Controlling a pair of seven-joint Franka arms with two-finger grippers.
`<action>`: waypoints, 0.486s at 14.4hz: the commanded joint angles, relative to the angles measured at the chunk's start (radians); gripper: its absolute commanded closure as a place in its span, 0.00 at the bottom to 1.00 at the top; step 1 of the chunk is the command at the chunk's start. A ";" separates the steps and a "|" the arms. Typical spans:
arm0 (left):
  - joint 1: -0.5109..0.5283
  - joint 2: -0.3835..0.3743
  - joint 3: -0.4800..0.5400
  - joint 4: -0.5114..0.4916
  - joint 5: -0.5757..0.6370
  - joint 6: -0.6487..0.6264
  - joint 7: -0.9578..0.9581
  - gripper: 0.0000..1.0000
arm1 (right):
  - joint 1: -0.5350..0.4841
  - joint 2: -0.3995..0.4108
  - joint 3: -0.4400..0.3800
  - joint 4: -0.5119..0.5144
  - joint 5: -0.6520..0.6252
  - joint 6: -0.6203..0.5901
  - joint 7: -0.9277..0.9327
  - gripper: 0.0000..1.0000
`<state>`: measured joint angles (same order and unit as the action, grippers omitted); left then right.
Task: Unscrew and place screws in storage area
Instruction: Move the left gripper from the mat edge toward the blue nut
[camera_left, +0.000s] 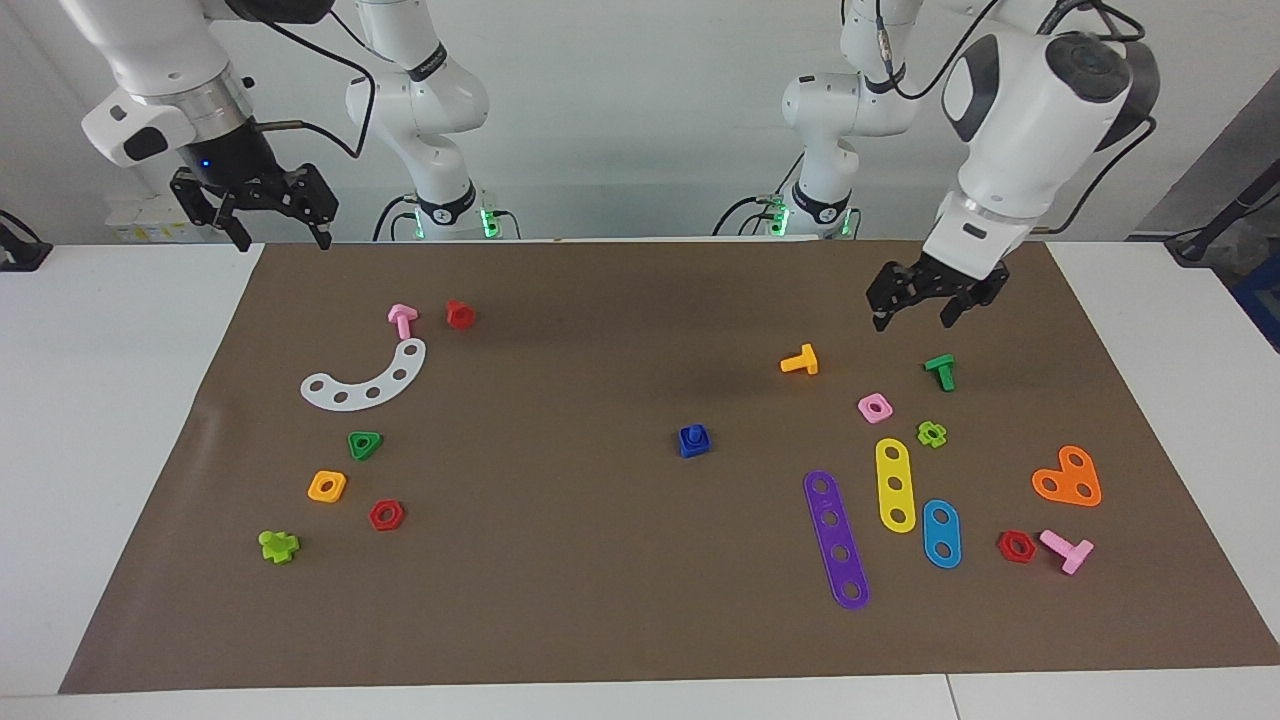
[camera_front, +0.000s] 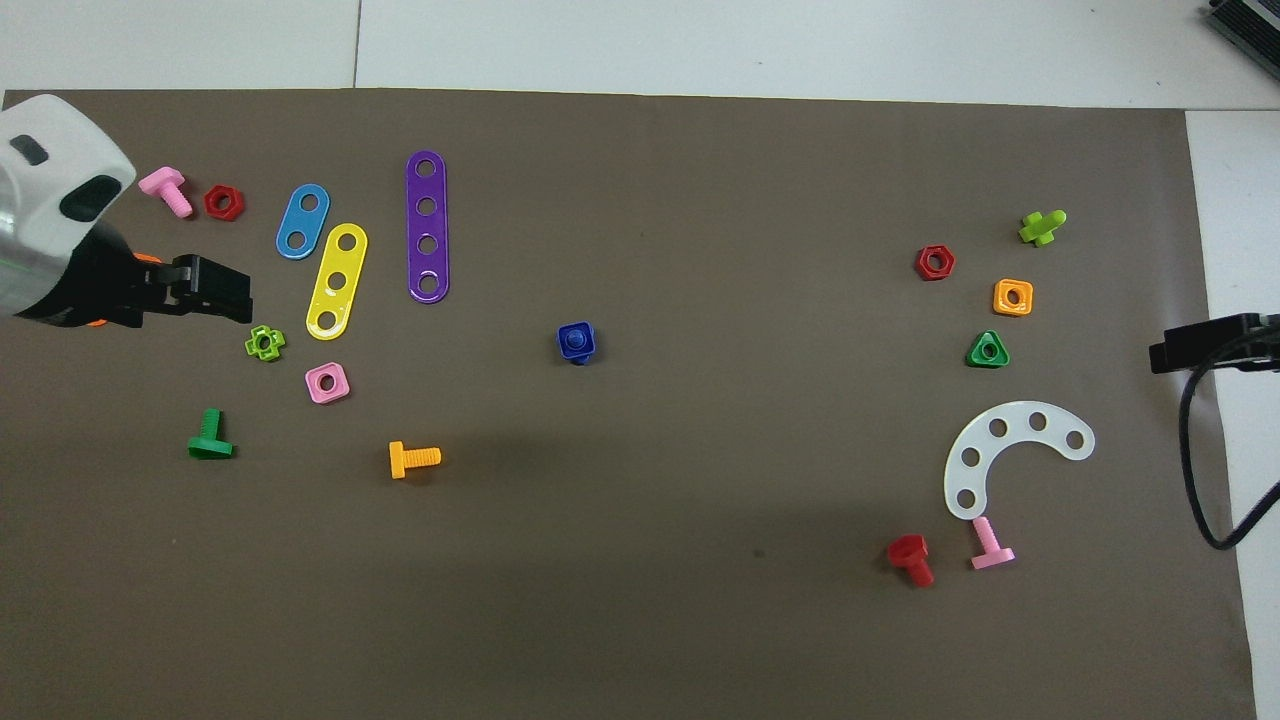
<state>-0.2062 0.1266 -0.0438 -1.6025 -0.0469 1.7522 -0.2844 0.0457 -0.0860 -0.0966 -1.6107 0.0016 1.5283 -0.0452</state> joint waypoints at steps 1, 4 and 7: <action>-0.090 0.080 0.016 0.021 -0.010 0.073 -0.122 0.03 | -0.009 -0.008 0.012 -0.005 -0.003 -0.010 0.018 0.00; -0.142 0.136 0.015 0.021 -0.011 0.162 -0.203 0.04 | -0.010 -0.009 0.012 -0.005 -0.003 -0.010 0.018 0.00; -0.209 0.234 0.016 0.030 -0.007 0.274 -0.301 0.05 | -0.010 -0.009 0.012 -0.003 -0.003 -0.010 0.019 0.00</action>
<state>-0.3687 0.2945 -0.0461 -1.6011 -0.0469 1.9710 -0.5343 0.0457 -0.0860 -0.0966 -1.6107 0.0016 1.5283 -0.0452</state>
